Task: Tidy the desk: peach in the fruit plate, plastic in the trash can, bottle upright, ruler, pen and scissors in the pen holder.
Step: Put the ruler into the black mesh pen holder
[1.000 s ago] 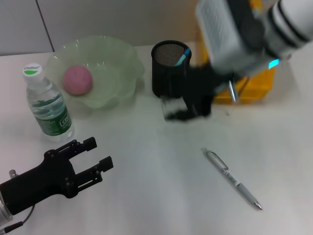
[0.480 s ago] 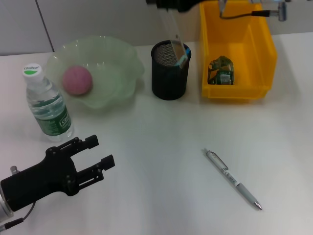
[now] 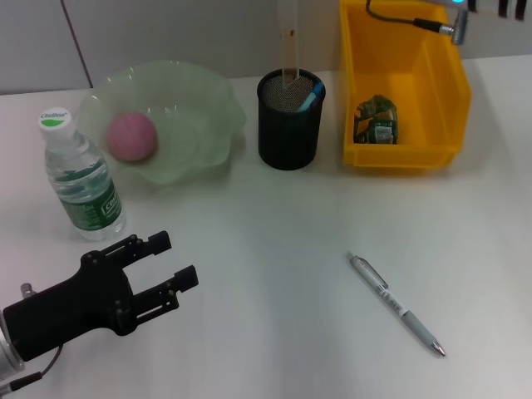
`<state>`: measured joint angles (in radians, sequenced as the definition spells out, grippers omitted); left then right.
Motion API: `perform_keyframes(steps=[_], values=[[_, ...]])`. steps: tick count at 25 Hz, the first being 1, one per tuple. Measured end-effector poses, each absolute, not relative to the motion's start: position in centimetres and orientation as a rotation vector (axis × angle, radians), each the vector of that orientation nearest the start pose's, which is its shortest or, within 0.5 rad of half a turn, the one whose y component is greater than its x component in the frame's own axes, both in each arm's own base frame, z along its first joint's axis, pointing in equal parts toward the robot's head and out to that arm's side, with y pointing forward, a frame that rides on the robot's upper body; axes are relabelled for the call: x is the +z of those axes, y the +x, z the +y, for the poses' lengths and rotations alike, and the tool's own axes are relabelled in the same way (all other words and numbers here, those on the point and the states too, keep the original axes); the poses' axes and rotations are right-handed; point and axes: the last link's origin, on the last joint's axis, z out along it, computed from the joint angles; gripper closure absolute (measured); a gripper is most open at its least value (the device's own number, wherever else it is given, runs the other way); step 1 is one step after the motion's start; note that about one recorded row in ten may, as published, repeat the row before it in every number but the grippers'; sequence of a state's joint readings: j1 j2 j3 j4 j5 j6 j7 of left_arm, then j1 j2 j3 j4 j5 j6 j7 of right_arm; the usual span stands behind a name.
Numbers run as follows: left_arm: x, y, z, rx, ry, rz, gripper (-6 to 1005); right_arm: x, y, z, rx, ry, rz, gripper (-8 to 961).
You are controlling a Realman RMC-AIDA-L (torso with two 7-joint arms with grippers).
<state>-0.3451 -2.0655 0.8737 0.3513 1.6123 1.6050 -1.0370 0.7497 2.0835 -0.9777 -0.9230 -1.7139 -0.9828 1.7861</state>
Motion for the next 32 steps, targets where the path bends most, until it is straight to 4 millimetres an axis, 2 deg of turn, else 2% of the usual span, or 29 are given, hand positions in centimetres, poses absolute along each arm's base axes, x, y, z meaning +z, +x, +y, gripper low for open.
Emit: perform_keyframes(steps=[5,15,32], values=[[-3.4,-29.2,25.7,-1.047,-2.574,-0.665,256,3.5,13.6,46.1,0.817,-2.275,0.568,568],[-3.4,-29.1,25.7,-1.054,-2.579,-0.673,255,1.5,15.0,46.1,0.84,-2.25,0.52,568],[-3.5,-29.0,25.7,-1.057,-2.588,-0.676,254,-0.8,16.7,45.8,0.808,-2.23,0.5,568]])
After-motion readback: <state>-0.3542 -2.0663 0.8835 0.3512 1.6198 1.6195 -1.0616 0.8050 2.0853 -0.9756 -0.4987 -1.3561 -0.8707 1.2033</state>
